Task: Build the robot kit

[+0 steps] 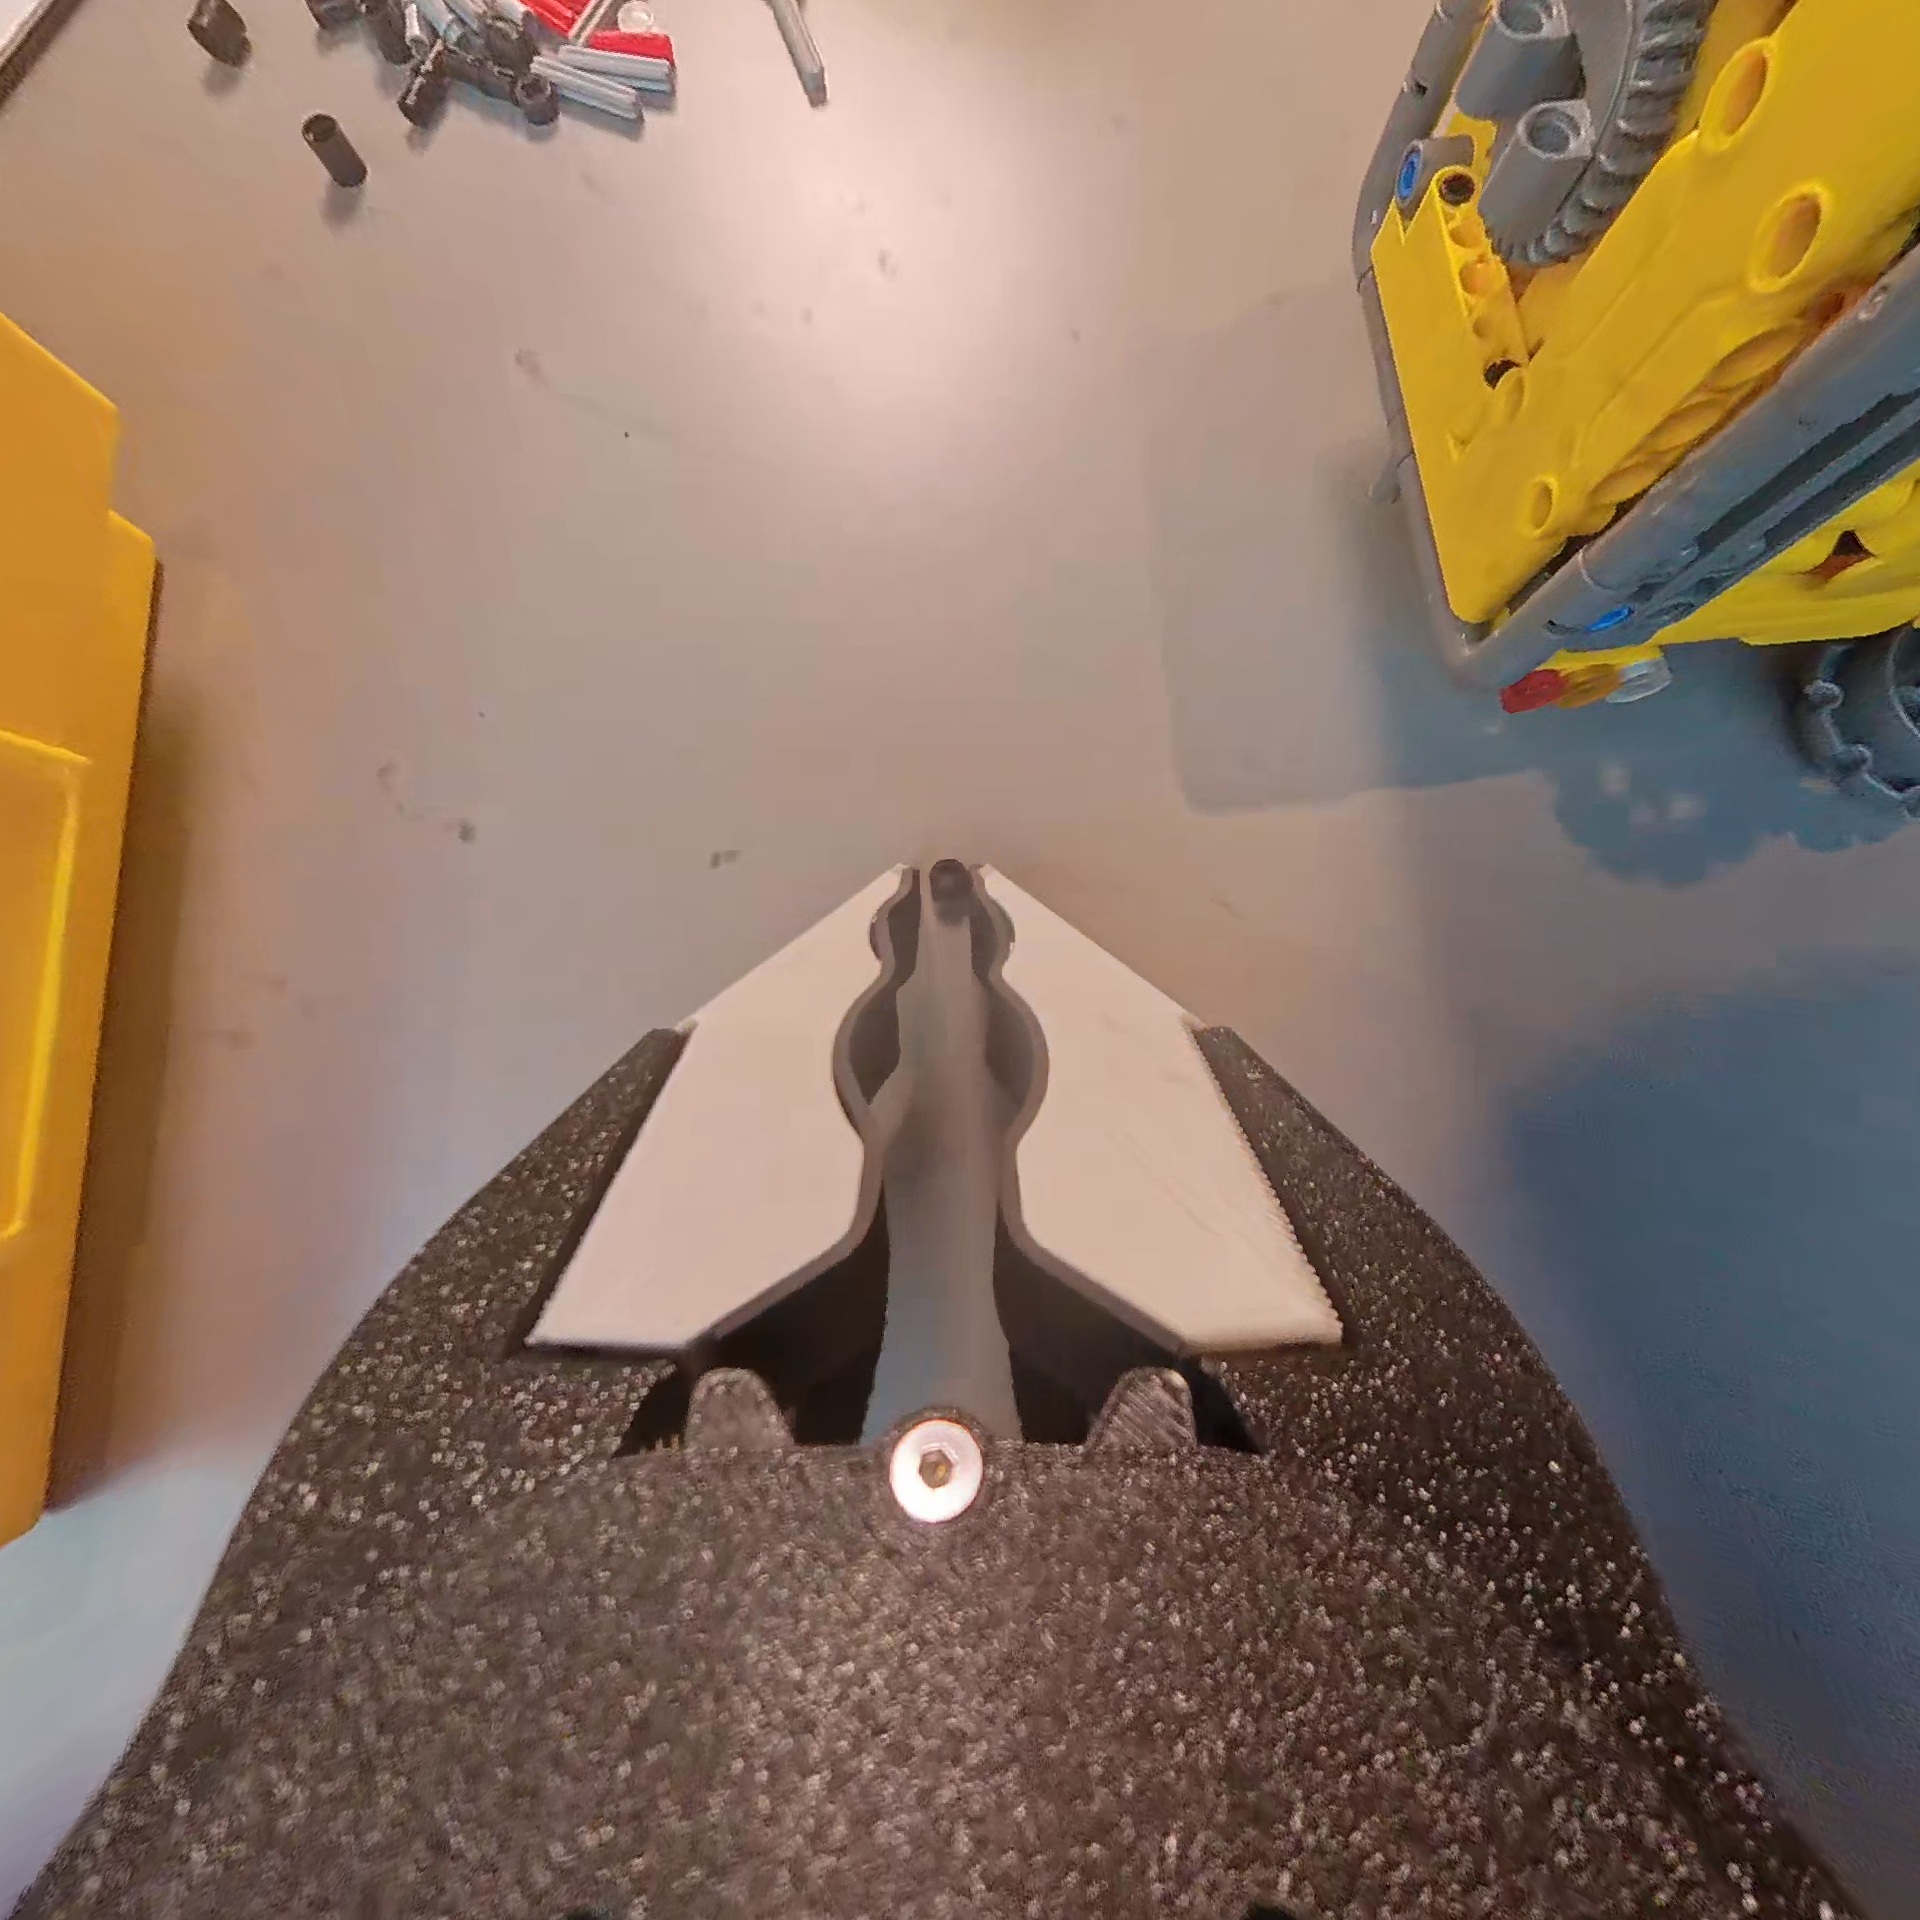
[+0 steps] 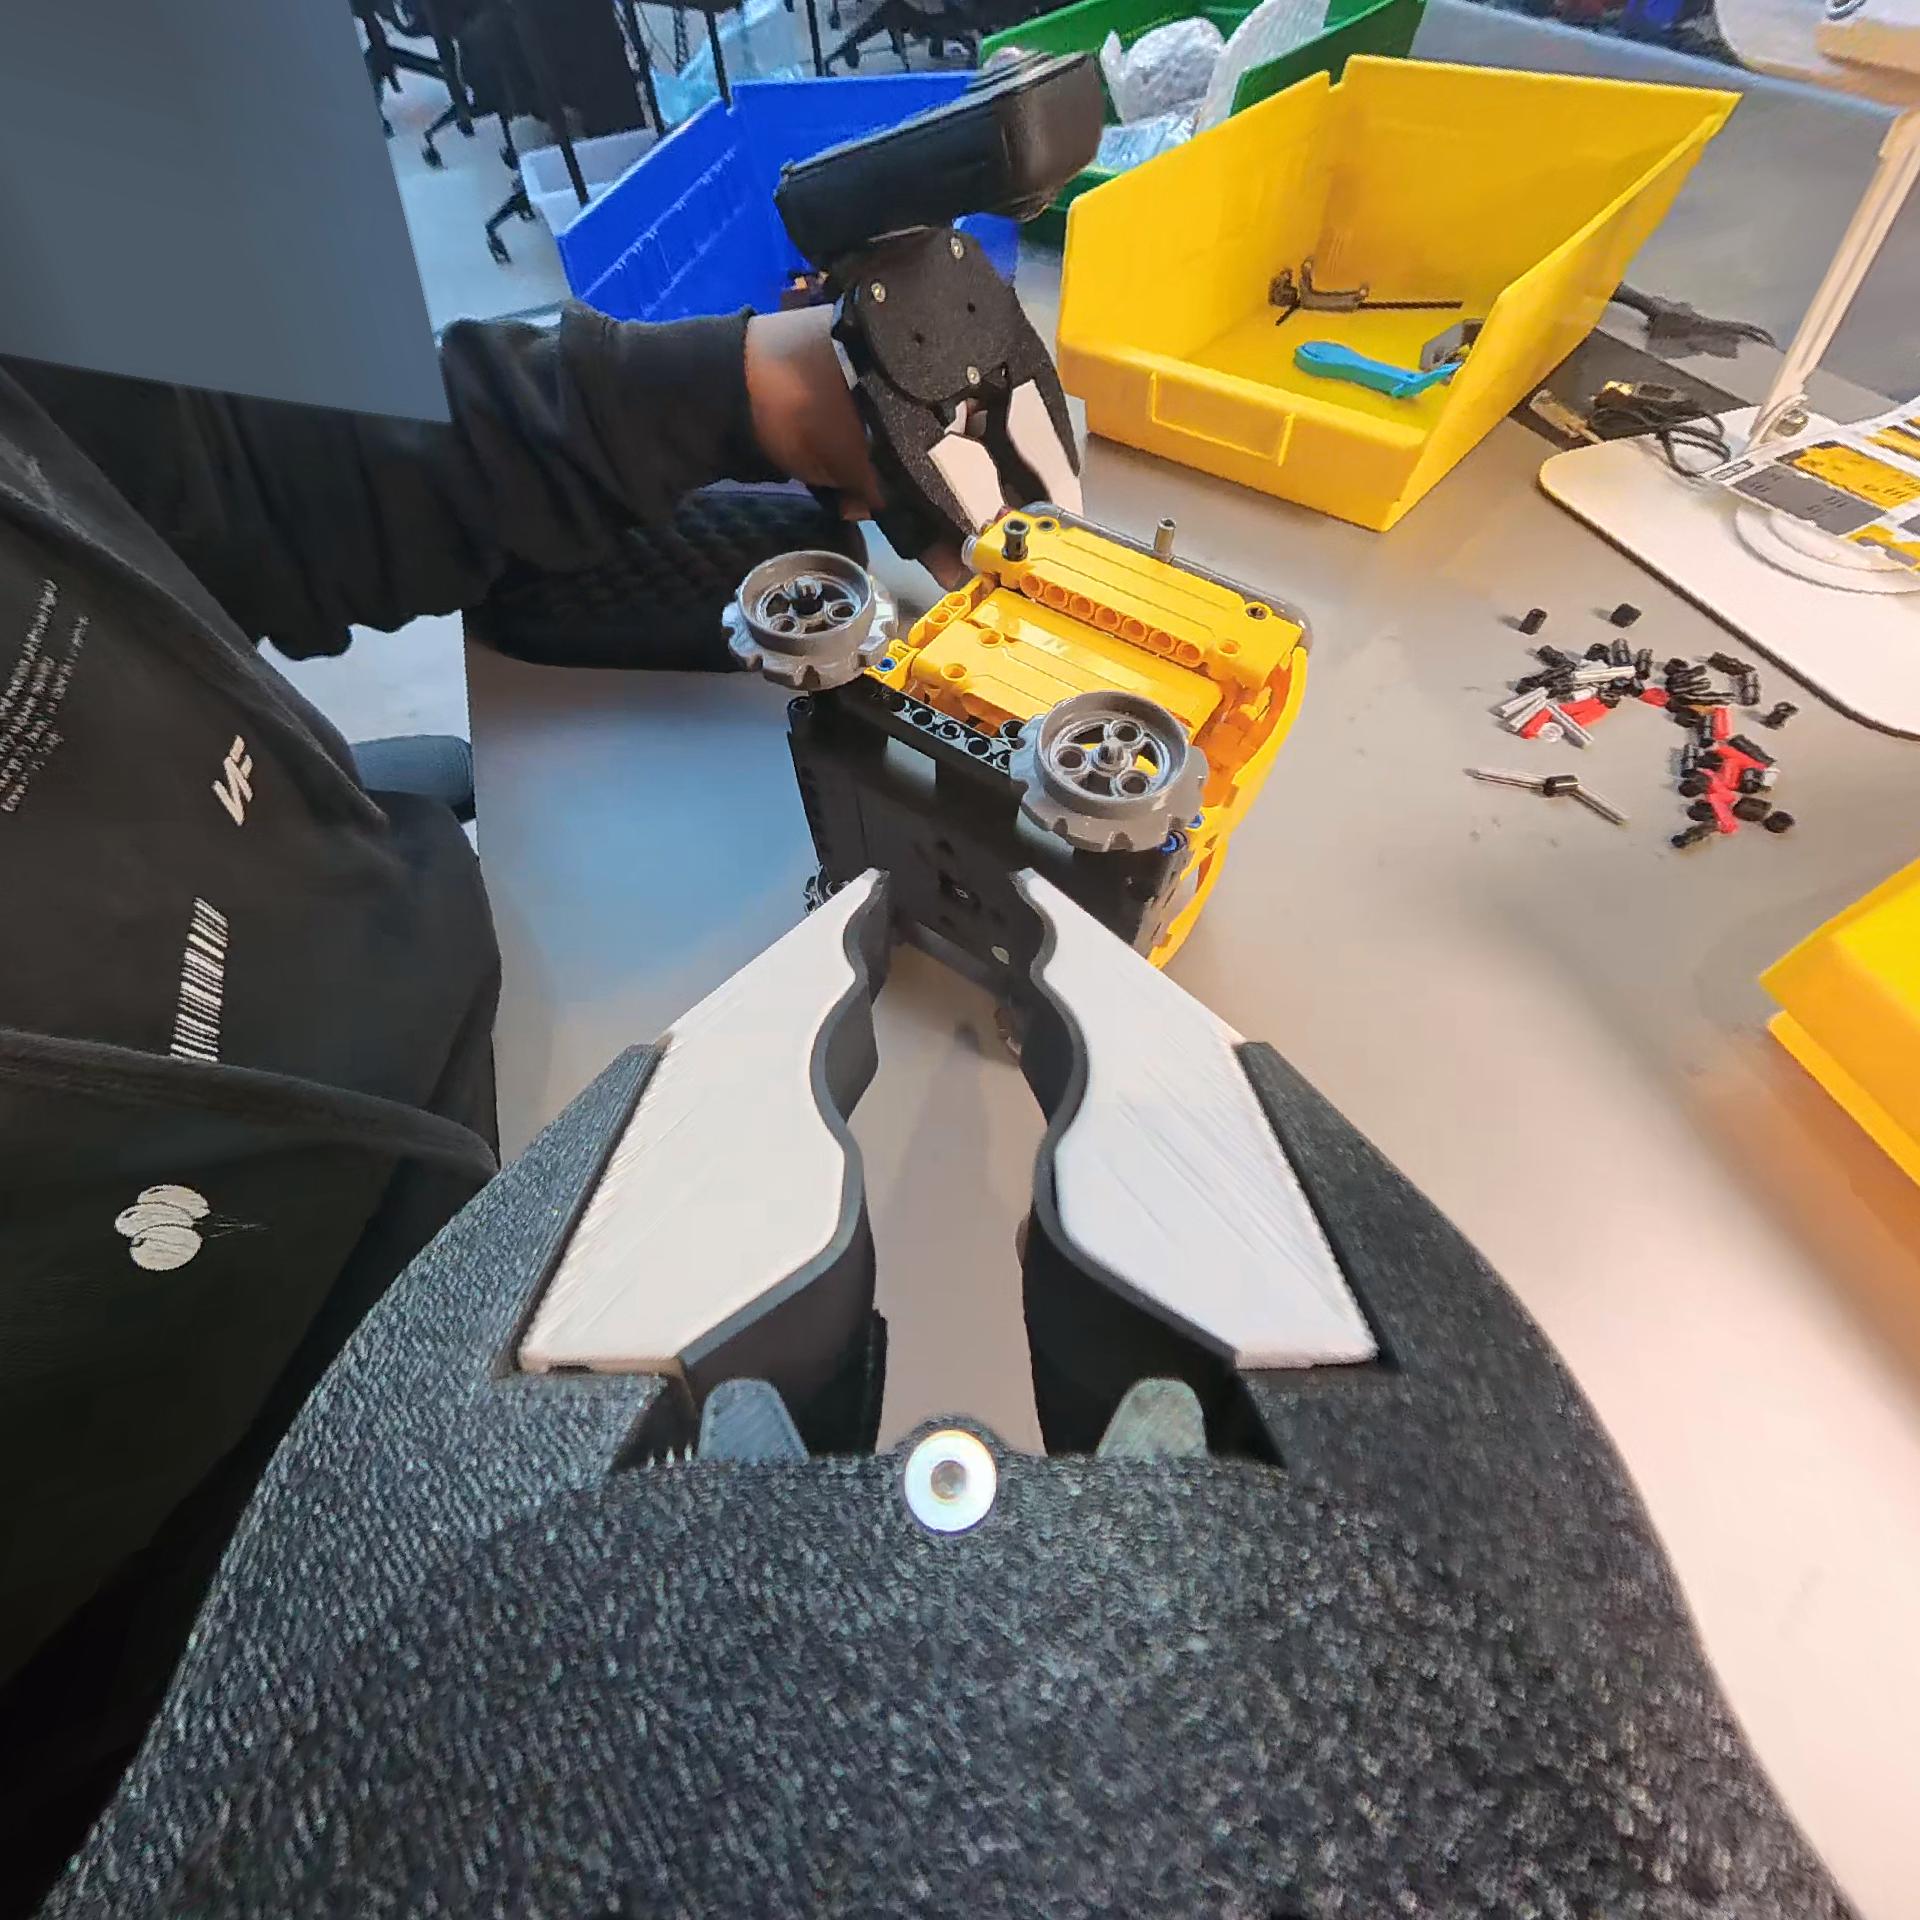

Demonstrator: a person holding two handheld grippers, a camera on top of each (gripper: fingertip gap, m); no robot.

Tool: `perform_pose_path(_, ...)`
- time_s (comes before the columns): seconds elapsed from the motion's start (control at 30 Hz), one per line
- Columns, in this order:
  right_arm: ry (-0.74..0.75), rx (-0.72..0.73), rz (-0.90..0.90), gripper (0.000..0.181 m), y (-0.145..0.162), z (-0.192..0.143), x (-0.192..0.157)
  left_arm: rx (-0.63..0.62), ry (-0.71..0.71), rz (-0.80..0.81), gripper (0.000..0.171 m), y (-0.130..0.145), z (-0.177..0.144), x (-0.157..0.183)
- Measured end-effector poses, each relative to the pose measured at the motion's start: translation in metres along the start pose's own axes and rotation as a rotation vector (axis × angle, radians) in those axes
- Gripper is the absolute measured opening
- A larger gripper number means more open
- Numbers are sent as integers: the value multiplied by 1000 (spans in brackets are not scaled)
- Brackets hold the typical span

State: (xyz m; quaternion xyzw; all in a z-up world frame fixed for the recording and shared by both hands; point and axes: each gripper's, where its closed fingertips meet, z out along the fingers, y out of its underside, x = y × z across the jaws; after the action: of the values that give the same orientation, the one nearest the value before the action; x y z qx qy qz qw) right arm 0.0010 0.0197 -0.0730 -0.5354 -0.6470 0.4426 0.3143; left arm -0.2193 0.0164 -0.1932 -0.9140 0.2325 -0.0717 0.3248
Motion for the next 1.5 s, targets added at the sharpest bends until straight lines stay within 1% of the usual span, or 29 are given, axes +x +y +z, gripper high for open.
perform_pose_path(0.13, 10, 46, -8, 22, -8, -1, 0, 13, -10, 57, 4, -2, -3, 5)
perform_pose_path(0.2, 17, 66, -23, 22, -13, -3, 0, 73, -3, 70, 4, -16, -14, 11)
perform_pose_path(0.3, 33, 94, -41, 22, -18, -6, 1, 199, 7, 113, 4, -56, -47, 23)
perform_pose_path(0.37, 48, 122, -45, 22, -22, -8, 3, 287, 62, 167, 4, -92, -71, 43)
perform_pose_path(0.43, 65, 131, -46, 22, -24, -9, 6, 341, 144, 239, 4, -126, -88, 71)
perform_pose_path(0.47, 72, 134, -49, 22, -24, -9, 7, 347, 192, 281, 4, -140, -91, 88)
perform_pose_path(0.53, 78, 145, -56, 22, -25, -9, 5, 330, 275, 363, 4, -161, -88, 118)
perform_pose_path(0.63, 84, 156, -55, 22, -24, -11, 3, 269, 332, 464, 4, -177, -66, 145)
perform_pose_path(0.77, 96, 167, -37, 22, -18, -17, 2, 188, 396, 492, 4, -181, -38, 158)
perform_pose_path(0.9, 106, 176, -5, 22, -9, -23, 5, 138, 420, 509, 3, -177, -28, 161)
perform_pose_path(1.13, 86, 198, 26, 23, -6, -23, 9, 91, 426, 524, 4, -173, -29, 158)
perform_pose_path(1.5, 69, 212, 34, 23, -6, -19, 12, 39, 495, 552, 4, -172, -30, 164)
